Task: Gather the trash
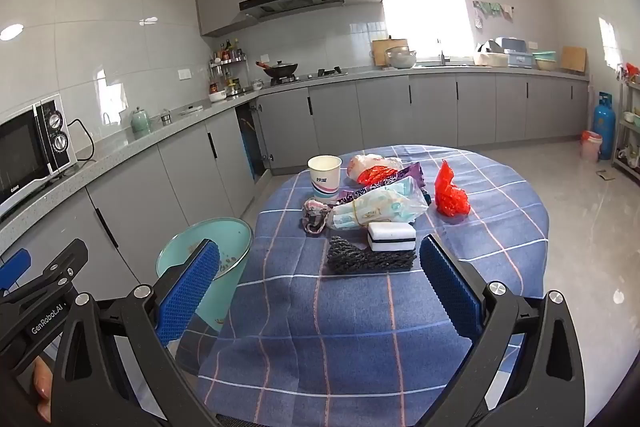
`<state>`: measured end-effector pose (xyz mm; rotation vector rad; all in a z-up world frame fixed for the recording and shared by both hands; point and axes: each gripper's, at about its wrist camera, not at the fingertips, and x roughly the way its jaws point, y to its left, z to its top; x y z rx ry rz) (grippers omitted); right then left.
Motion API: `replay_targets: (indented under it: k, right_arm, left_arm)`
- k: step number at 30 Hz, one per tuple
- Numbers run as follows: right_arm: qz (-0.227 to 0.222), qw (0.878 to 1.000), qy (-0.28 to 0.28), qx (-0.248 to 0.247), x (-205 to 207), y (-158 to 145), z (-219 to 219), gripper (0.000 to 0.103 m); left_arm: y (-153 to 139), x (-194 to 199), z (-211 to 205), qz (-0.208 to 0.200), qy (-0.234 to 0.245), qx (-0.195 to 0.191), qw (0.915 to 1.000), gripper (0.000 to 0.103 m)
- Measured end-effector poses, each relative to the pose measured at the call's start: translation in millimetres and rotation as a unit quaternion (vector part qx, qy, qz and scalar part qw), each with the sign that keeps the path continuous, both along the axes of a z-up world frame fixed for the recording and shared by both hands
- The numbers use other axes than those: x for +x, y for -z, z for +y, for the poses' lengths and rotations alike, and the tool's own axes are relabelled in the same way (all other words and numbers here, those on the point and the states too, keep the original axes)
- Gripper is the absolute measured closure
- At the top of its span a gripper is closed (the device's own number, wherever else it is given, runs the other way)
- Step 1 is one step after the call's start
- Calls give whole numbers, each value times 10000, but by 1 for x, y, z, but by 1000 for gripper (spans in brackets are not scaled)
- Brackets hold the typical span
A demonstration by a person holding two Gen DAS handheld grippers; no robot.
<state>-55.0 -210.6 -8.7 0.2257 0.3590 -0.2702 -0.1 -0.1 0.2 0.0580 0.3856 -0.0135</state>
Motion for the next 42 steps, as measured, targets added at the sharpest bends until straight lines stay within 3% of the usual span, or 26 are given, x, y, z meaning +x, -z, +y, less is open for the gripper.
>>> replay_targets:
  k: [42]
  right_arm:
    - [-8,10000,21,15,-2,-2,3,4]
  left_arm:
    - [1,-2,-2,32,90,-78,9999,5]
